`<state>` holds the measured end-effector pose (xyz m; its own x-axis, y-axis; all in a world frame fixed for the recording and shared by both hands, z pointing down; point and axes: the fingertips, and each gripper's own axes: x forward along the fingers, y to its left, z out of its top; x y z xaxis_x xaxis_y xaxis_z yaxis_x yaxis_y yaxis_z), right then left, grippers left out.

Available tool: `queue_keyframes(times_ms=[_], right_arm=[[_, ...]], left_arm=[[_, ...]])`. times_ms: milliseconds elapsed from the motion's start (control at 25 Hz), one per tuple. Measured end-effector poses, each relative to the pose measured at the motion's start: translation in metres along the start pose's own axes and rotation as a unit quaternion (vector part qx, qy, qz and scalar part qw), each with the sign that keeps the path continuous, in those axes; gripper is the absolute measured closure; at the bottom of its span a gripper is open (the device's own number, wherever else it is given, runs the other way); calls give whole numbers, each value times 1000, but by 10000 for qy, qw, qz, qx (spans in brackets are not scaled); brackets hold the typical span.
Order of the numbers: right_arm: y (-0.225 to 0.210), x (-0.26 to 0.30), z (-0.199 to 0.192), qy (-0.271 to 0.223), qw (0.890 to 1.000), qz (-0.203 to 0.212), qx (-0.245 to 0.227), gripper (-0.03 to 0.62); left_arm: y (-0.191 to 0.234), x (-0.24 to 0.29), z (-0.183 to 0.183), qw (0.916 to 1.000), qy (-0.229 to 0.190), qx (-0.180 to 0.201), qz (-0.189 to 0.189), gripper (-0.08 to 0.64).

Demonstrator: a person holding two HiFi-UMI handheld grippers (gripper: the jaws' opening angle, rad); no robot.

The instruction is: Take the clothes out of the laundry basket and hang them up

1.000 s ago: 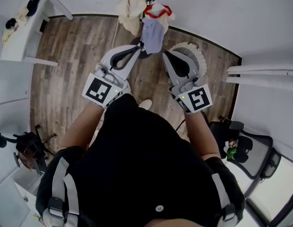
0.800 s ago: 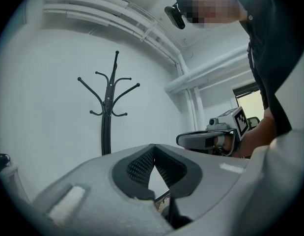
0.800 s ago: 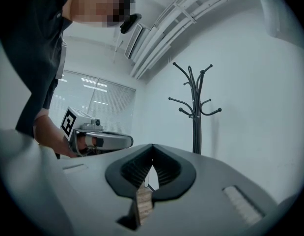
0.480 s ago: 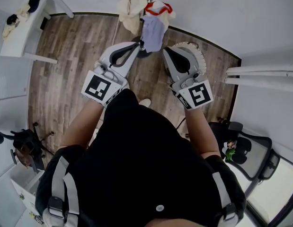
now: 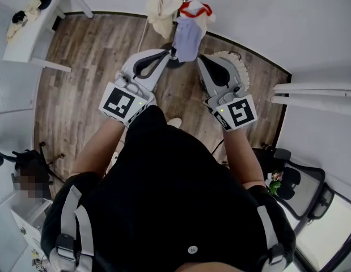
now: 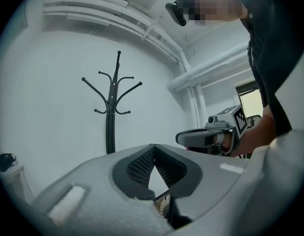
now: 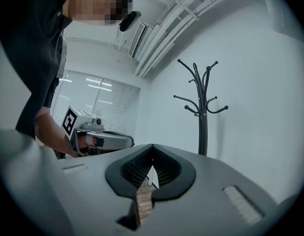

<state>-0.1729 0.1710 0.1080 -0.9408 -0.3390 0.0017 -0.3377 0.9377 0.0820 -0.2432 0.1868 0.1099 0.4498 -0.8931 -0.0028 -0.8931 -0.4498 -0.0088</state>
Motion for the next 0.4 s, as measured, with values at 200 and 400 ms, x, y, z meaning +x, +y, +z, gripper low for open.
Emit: queue_keyframes(times_ms=[200, 400], right_arm=[[3, -1, 4, -3, 10000, 33, -60, 592], [0, -1, 1, 29, 10000, 50, -67, 592]], left_arm=[[-4, 0, -2, 10000, -5, -3, -17, 555], [-8, 7, 0, 9999, 3, 120, -51, 555]])
